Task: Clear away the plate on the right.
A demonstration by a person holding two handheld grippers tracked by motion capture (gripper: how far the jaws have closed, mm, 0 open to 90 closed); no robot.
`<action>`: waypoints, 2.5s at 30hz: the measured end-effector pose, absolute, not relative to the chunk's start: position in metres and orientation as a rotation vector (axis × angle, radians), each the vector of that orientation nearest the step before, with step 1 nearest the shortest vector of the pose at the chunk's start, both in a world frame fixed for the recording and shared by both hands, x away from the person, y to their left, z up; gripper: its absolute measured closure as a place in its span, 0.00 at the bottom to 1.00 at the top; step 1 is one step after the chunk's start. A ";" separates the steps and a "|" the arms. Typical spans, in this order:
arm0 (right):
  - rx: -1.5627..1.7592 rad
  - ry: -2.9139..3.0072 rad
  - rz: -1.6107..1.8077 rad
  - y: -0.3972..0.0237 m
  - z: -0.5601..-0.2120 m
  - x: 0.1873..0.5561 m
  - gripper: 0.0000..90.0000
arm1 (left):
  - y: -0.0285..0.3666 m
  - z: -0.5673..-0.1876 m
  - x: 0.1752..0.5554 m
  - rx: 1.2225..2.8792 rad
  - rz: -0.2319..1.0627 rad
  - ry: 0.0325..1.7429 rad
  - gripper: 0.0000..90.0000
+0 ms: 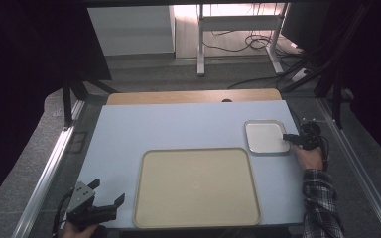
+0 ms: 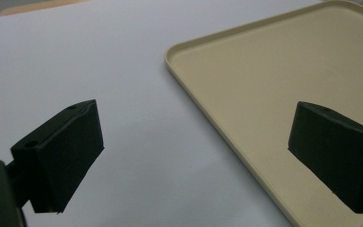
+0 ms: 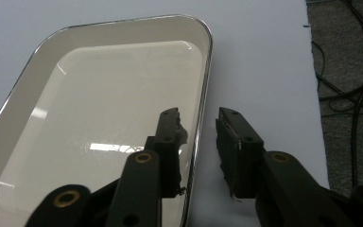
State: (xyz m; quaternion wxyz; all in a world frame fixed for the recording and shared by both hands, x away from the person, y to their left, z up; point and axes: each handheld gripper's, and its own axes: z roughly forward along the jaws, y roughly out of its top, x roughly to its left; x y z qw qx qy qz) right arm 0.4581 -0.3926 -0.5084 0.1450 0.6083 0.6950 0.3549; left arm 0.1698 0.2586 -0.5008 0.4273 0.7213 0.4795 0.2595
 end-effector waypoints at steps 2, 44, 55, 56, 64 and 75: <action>1.769 1.997 1.029 -0.393 -0.509 0.460 0.86 | 0.259 -0.501 0.170 1.801 0.648 1.199 0.04; 1.843 1.928 1.225 -0.389 -0.477 0.425 0.99 | 0.257 -0.501 0.170 1.812 0.653 1.196 0.04; 1.815 1.963 1.246 -0.382 -0.478 0.410 0.99 | 0.257 -0.501 0.170 1.811 0.653 1.192 0.04; 1.806 1.969 1.253 -0.380 -0.477 0.407 0.99 | 0.257 -0.501 0.170 1.810 0.652 1.192 0.04; 1.776 1.986 1.281 -0.375 -0.476 0.392 0.99 | 0.258 -0.501 0.170 1.806 0.649 1.192 0.04; 1.776 1.977 1.308 -0.376 -0.477 0.375 0.99 | 0.258 -0.501 0.170 1.807 0.648 1.191 0.04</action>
